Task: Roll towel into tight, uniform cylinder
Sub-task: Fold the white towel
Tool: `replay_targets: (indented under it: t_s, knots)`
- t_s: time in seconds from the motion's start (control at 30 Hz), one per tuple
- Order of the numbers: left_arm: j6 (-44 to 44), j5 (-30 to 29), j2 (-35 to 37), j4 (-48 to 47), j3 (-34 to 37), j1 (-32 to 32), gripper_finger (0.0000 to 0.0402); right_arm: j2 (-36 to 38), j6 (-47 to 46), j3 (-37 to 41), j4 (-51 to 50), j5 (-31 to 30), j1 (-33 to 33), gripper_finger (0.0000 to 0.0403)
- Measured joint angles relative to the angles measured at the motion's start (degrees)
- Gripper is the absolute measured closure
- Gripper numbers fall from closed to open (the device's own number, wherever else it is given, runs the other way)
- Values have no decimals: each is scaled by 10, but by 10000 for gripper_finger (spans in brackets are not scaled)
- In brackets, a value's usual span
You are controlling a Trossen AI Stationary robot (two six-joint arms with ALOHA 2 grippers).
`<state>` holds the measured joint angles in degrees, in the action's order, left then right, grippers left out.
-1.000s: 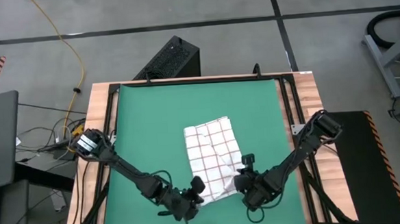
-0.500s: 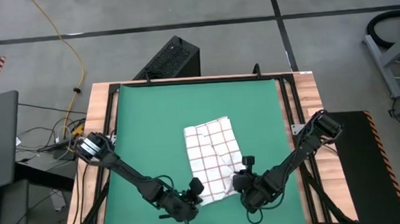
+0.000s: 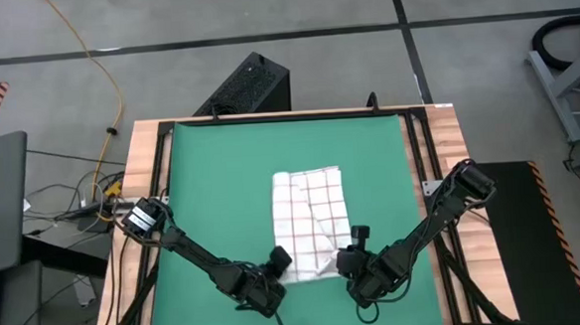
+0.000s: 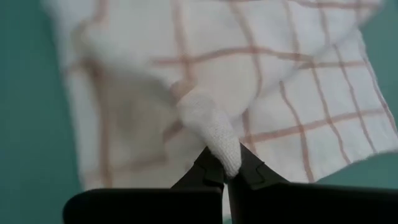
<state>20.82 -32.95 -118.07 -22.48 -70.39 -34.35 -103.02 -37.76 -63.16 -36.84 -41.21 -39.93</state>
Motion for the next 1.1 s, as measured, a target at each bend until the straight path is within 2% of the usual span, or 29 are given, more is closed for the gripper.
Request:
replay_targets:
  t_s: [0.3,0.43,0.63,0.83,0.97,1.1]
  knots:
    - [-9,4,15,-149,2,5,401,-3,20,0,48,16,9,387]
    - [-19,20,36,-169,5,6,401,-4,36,2,66,32,3,388]
    - [-28,10,69,-163,7,10,401,-4,63,5,114,38,-5,388]
    - [-57,5,123,-61,5,2,401,-11,78,7,135,62,-4,388]
    - [-58,42,114,-25,5,1,401,-23,78,9,131,63,-6,388]
    - [-55,34,87,-33,6,3,401,-34,74,9,124,70,-18,388]
